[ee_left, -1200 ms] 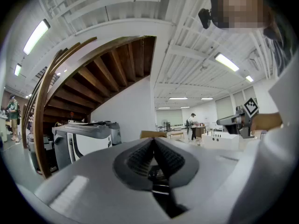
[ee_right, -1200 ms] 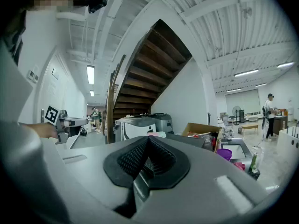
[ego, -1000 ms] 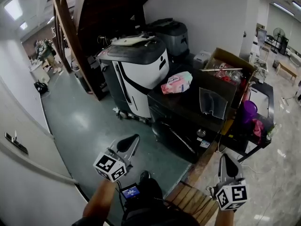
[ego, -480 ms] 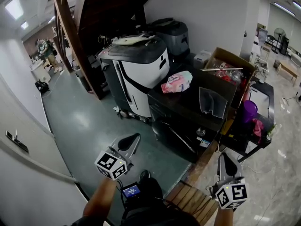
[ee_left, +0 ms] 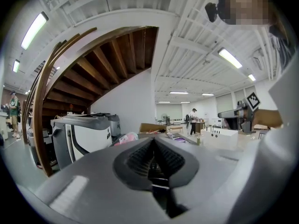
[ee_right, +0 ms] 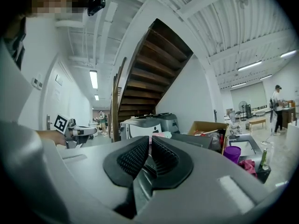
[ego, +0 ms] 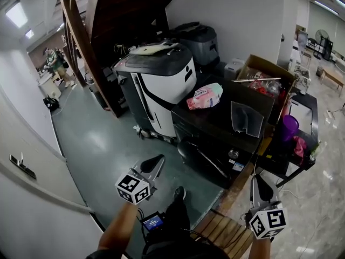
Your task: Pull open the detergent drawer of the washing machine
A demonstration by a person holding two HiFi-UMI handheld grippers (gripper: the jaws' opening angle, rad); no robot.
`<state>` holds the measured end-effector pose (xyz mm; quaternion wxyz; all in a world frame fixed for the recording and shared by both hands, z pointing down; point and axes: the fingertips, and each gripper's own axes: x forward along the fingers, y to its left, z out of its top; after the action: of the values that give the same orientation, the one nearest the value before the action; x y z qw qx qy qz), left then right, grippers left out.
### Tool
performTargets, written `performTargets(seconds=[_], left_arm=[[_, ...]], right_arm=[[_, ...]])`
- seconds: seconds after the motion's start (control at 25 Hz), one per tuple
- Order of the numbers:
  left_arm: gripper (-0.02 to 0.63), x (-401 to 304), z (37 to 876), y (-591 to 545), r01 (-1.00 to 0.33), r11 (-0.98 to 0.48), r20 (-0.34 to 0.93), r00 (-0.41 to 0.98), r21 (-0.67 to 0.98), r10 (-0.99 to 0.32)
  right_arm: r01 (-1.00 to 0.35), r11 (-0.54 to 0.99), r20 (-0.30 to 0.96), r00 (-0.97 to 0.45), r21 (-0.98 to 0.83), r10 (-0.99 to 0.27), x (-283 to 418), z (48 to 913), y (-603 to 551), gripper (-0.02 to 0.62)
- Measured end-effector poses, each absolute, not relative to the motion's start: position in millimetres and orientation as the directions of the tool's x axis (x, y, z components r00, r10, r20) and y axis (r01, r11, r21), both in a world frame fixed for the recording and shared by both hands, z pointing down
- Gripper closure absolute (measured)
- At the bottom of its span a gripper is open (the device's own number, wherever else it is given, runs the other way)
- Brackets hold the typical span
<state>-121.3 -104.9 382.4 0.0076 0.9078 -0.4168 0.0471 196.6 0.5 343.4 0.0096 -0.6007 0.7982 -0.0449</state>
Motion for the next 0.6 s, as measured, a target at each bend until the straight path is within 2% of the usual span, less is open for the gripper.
performTargets(seconds=[0.6], left_arm=[[0.546, -123, 464, -261, -0.741, -0.656, 0.159, 0.672, 0.144, -0.724]], right_arm=[[-0.981, 0.185, 0.134, -0.192, -0.064, -0.972, 196, 377, -75, 0.594]])
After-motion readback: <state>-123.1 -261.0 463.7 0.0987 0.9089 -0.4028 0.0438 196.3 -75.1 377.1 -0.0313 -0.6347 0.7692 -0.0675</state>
